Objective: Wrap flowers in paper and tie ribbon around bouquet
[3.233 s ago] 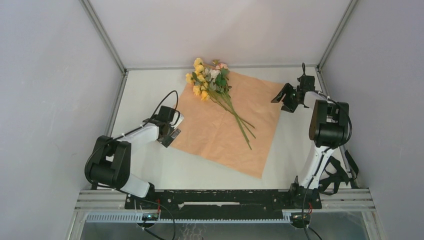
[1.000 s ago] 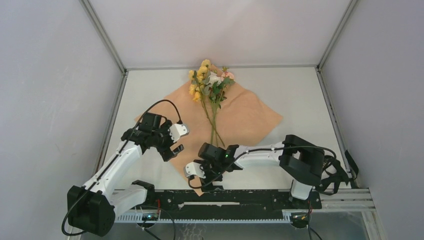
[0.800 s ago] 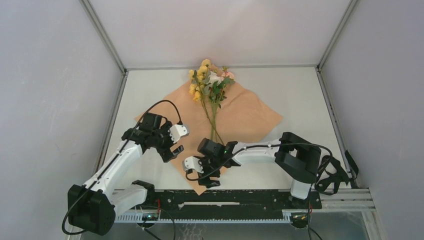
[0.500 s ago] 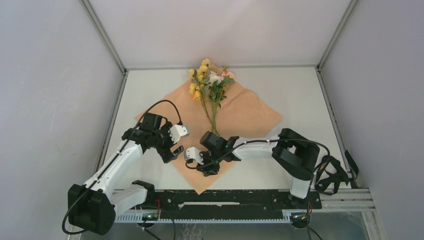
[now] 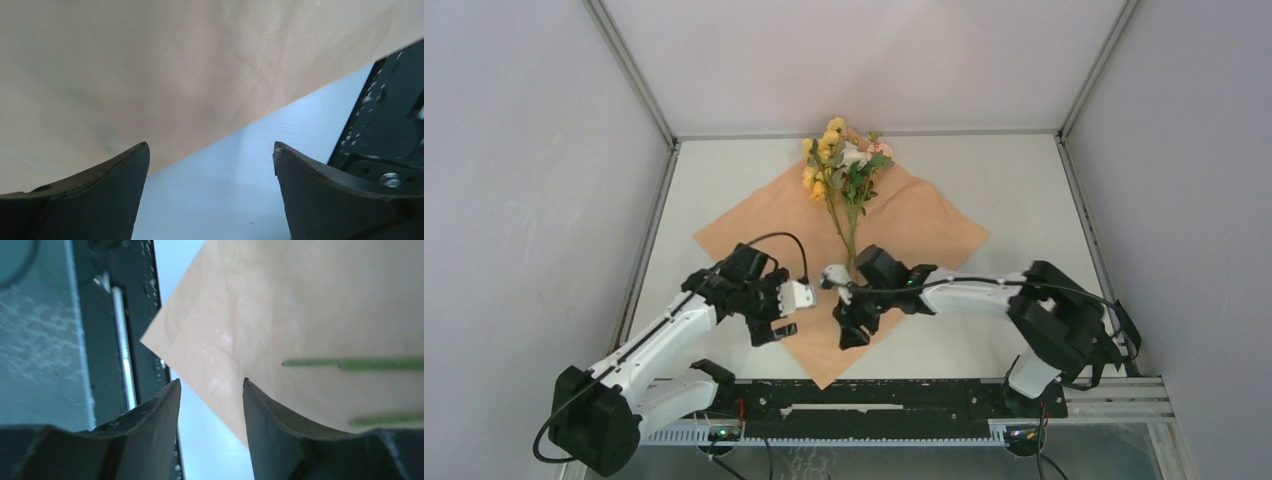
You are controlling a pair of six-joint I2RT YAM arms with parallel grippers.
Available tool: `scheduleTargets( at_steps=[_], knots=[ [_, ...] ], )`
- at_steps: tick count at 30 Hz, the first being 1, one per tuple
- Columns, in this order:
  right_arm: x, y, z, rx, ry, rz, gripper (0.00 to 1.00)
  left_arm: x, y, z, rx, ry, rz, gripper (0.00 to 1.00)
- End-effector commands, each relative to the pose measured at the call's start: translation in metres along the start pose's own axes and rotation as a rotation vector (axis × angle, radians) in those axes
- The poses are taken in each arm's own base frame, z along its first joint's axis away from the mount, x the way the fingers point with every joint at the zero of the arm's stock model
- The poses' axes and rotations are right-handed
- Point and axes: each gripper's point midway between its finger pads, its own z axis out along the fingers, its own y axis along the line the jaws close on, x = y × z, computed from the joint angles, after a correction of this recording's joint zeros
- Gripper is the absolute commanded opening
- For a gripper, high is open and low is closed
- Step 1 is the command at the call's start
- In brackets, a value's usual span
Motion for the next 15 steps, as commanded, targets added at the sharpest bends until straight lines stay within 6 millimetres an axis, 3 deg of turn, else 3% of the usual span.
scheduleTargets(
  at_steps=[1, 5, 8, 12, 15],
  knots=[
    [-0.054, 0.015, -0.045, -0.032, -0.263, 0.293, 0.60, 0.028, 0.000, 0.022, -0.025, 0.097, 0.262, 0.98],
    [-0.017, -0.017, -0.068, 0.153, -0.265, 0.716, 0.61, 0.015, -0.024, 0.036, 0.069, 0.002, 0.399, 1.00],
    [0.022, -0.035, -0.083, 0.301, -0.315, 0.915, 0.63, -0.003, -0.040, 0.042, 0.088, -0.053, 0.460, 1.00],
    [0.078, -0.049, -0.102, 0.512, -0.314, 1.074, 0.65, -0.013, -0.064, 0.053, 0.088, -0.061, 0.583, 1.00],
    [0.099, -0.051, -0.109, 0.553, -0.373, 1.167, 0.66, -0.021, -0.085, 0.058, 0.114, -0.097, 0.681, 1.00]
  ],
)
